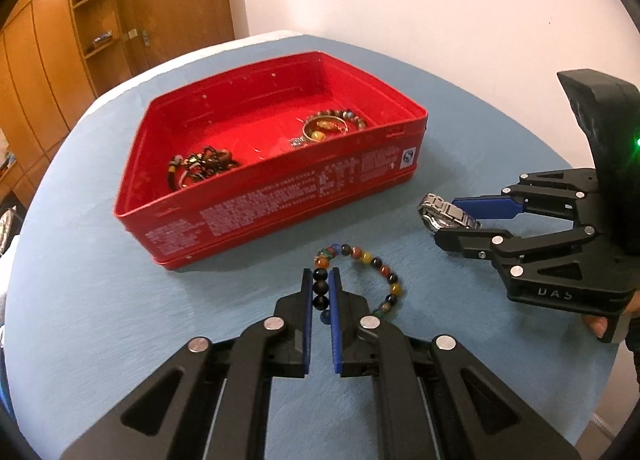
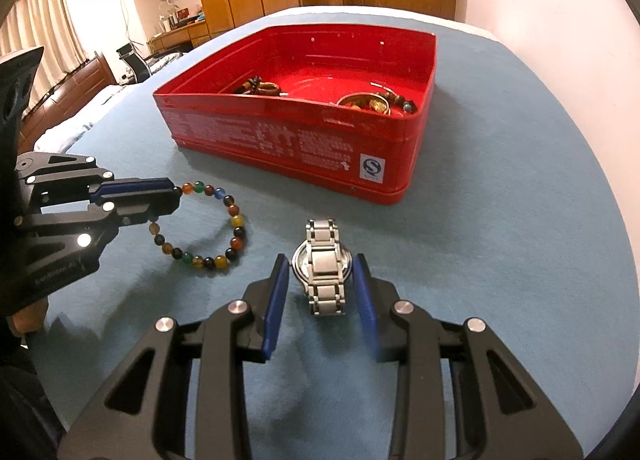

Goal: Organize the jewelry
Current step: 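Lift the watch and bracelet and carry them over the red box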

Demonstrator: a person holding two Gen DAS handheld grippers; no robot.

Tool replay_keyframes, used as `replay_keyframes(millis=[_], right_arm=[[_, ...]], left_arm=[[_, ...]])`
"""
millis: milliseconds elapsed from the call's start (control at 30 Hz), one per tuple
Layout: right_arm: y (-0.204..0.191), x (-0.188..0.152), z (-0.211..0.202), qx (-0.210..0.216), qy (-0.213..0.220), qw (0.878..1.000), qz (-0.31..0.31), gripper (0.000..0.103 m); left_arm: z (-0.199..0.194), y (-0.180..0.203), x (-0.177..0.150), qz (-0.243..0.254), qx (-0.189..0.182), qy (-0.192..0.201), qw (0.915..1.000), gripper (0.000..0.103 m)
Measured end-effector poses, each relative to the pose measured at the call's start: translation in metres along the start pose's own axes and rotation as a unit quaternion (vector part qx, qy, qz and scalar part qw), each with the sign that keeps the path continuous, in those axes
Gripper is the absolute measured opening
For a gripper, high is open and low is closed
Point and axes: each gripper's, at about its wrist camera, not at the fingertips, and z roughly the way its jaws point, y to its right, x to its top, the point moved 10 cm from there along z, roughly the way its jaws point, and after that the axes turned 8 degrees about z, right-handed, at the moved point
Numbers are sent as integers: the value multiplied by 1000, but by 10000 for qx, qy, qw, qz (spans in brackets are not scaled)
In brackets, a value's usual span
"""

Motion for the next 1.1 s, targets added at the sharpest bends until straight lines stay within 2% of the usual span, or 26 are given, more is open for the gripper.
replay_keyframes(millis=[433,700,1100], right_arm=[[-20,4,-37,-54,205,9996,-187,31],[-35,8,-59,-46,316,9990,-299,31],[-52,23,-83,-55,428,9974,-572,31]], left_arm=[[-48,-17,5,-163,31,328,9993,7],[-83,-33,20,-122,198,591,9980,7],[-113,-37,38,-9,381,841,9957,7]])
